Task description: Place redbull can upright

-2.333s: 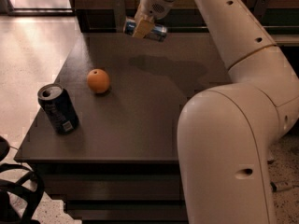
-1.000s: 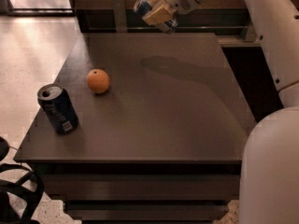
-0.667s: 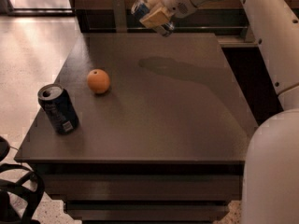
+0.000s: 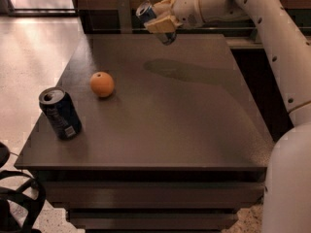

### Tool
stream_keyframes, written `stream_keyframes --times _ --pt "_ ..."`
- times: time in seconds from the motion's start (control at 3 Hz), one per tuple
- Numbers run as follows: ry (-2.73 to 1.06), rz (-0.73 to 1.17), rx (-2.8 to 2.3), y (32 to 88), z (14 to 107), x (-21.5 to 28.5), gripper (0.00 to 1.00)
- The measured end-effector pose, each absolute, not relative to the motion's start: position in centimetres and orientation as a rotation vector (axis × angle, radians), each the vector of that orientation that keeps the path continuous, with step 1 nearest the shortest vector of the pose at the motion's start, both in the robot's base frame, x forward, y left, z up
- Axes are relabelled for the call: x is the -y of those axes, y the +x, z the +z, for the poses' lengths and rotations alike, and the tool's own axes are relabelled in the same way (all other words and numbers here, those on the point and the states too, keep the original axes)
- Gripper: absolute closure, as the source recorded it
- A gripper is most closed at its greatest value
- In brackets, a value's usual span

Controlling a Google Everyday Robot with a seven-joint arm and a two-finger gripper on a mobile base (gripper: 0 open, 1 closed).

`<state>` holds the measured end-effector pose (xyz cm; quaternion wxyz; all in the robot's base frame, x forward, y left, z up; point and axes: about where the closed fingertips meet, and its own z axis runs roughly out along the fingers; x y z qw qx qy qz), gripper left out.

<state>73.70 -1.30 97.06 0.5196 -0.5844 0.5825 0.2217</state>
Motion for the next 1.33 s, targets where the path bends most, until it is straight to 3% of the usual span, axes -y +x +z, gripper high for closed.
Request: stream_keyframes --times 1.33 --pt "-1.104 0.658 -1.312 69.6 97.4 1.5 1.00"
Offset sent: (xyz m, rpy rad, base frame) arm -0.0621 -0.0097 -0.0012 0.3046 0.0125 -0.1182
